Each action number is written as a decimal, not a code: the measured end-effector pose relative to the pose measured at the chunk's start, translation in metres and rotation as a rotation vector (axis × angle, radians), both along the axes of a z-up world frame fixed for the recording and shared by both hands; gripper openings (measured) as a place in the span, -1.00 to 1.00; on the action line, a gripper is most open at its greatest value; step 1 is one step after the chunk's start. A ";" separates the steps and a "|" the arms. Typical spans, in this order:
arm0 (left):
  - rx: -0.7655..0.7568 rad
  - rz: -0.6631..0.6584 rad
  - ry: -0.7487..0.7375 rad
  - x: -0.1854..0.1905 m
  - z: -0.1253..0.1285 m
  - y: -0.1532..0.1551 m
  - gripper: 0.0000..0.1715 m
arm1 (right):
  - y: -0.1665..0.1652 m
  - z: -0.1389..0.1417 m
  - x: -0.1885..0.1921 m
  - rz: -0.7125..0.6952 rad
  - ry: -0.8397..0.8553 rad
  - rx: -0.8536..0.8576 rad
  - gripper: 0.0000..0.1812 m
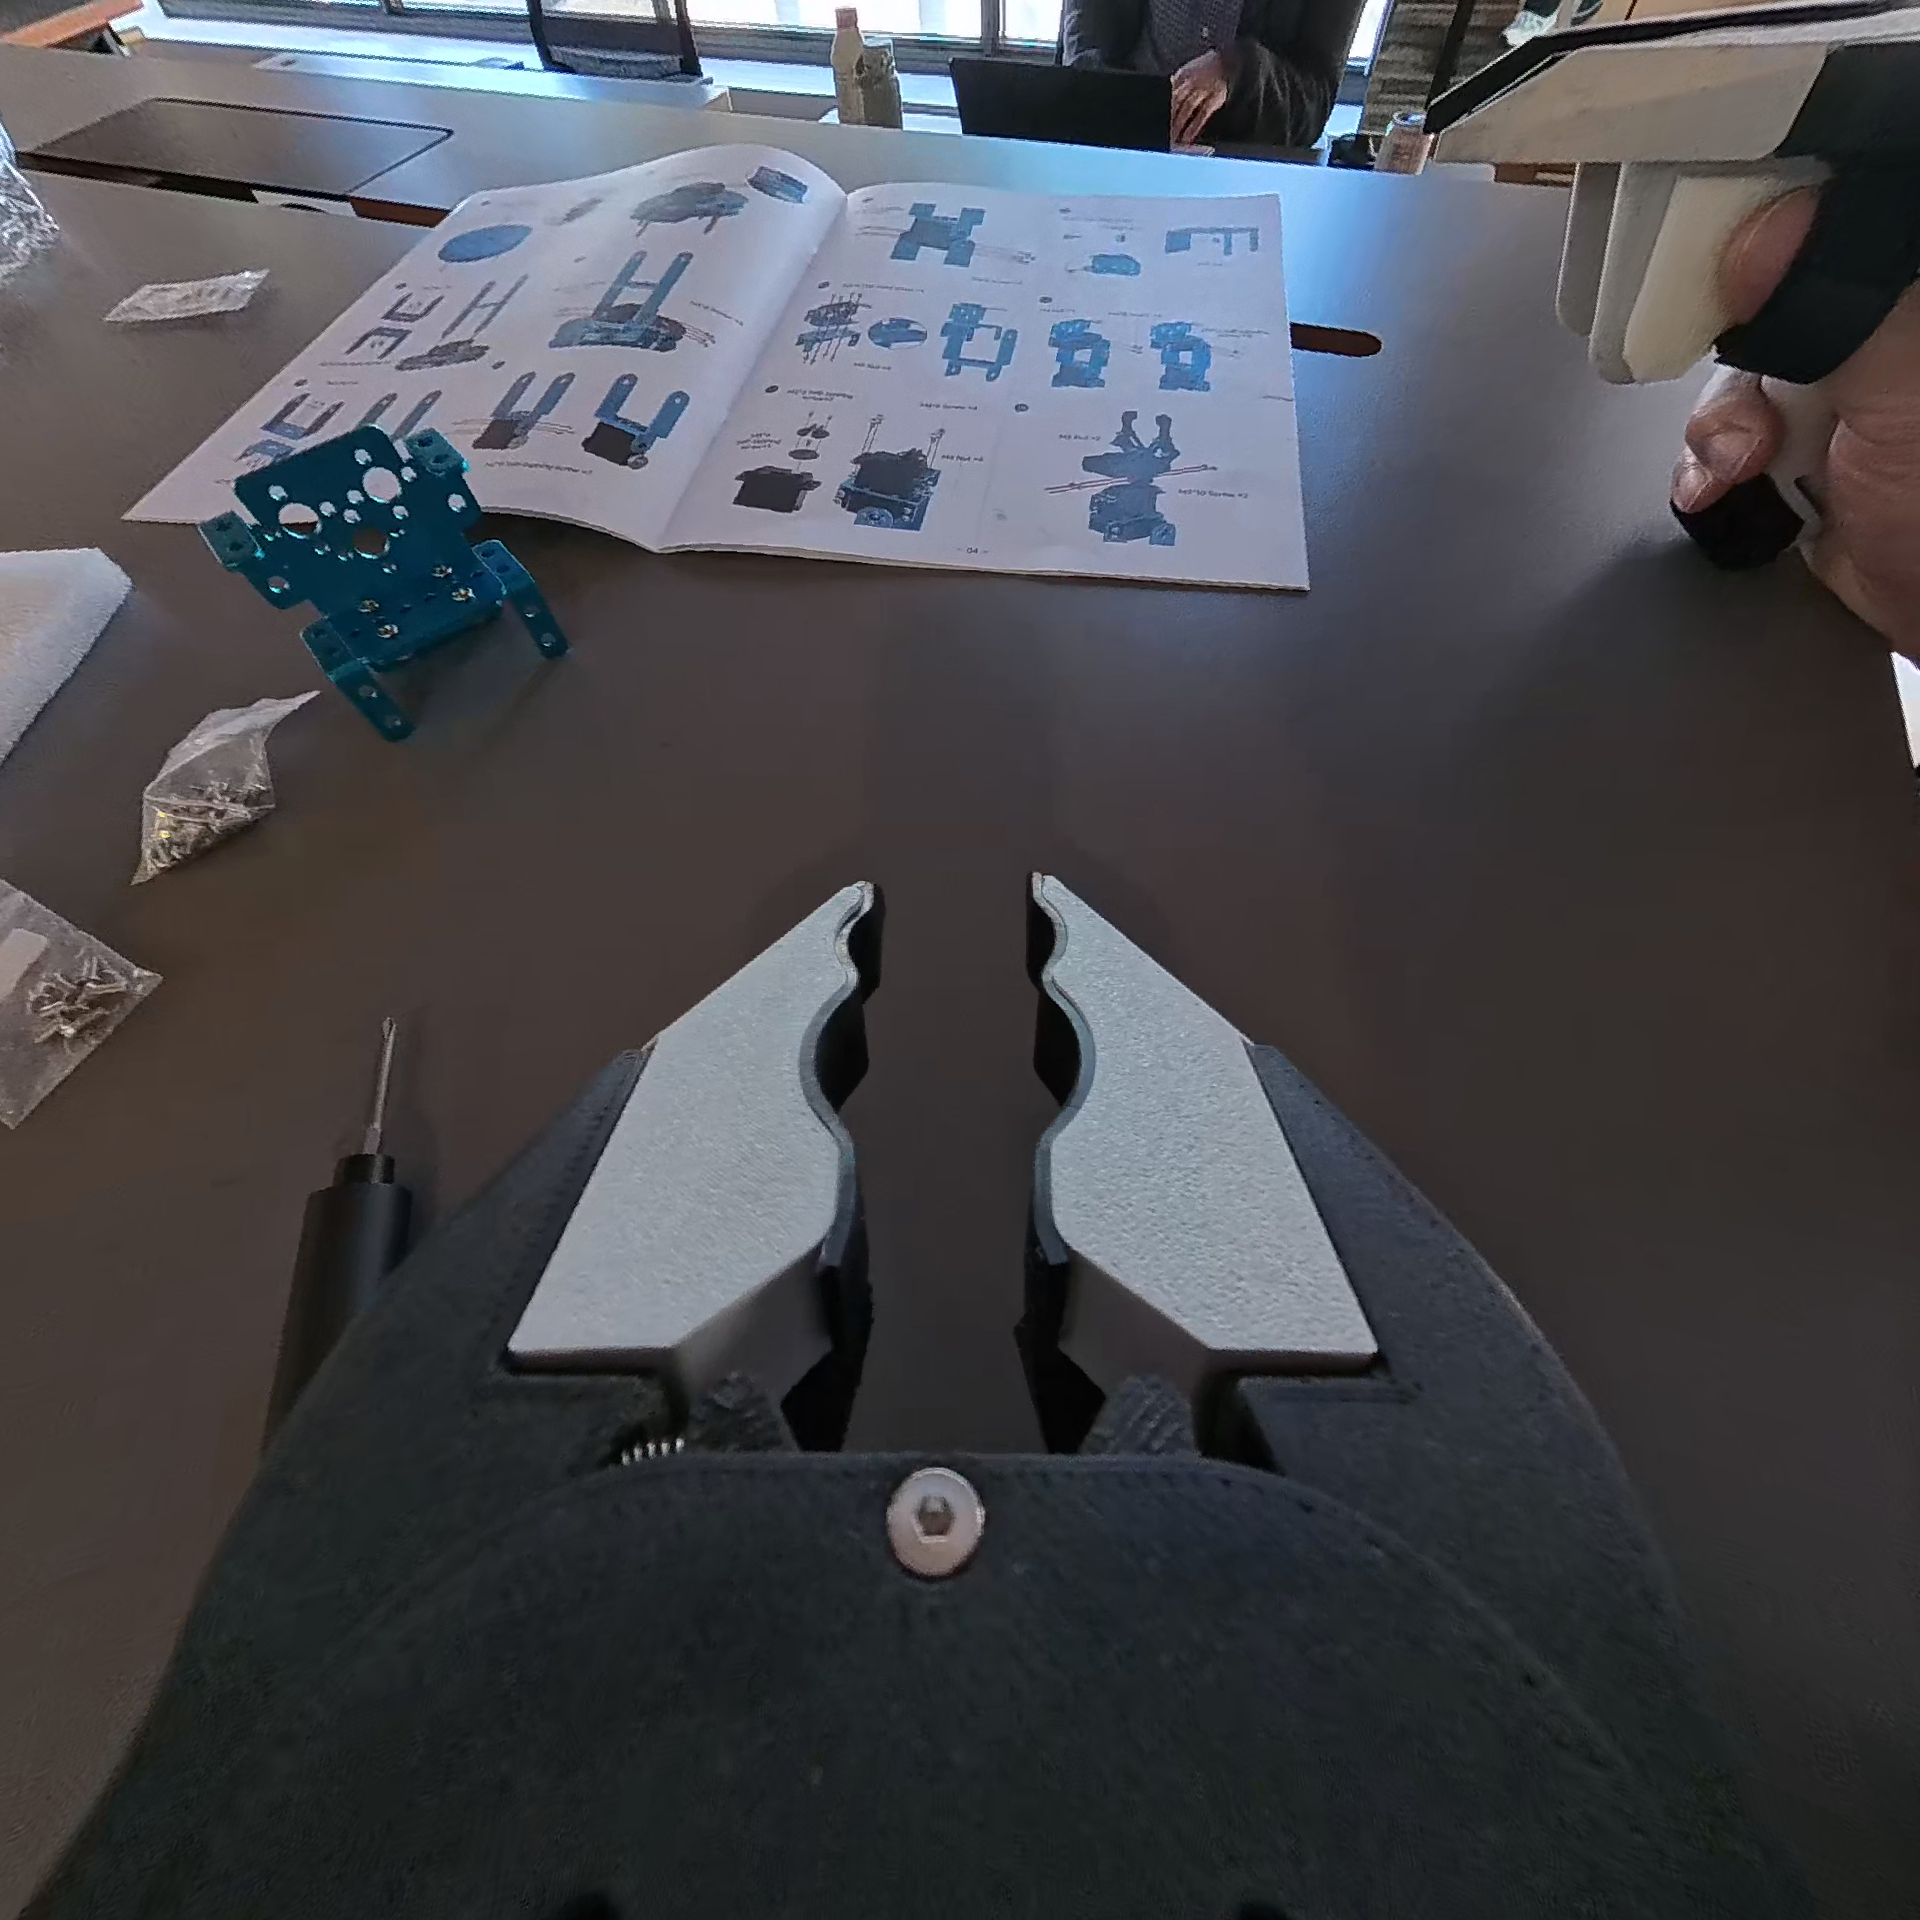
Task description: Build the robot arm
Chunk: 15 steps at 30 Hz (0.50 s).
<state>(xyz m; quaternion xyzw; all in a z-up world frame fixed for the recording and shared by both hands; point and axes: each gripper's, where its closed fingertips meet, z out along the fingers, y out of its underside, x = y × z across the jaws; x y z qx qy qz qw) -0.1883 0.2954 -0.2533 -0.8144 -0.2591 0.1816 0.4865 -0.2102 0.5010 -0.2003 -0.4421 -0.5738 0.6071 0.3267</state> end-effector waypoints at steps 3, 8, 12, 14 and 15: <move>0.001 0.000 0.000 0.000 0.000 0.000 -0.70 | 0.000 0.000 0.000 0.000 0.001 0.000 -0.78; -0.002 -0.001 -0.001 0.000 0.000 0.000 -0.72 | 0.000 0.000 0.000 0.001 0.002 0.001 -0.79; -0.004 -0.001 -0.003 0.000 -0.001 0.000 -0.74 | 0.000 0.001 0.000 0.001 0.003 -0.002 -0.79; -0.003 -0.001 -0.001 0.000 0.000 0.000 -0.75 | 0.000 0.000 0.000 0.002 0.002 -0.001 -0.79; -0.003 -0.001 -0.001 0.000 0.000 0.000 -0.75 | 0.000 0.000 0.000 0.002 0.002 -0.001 -0.79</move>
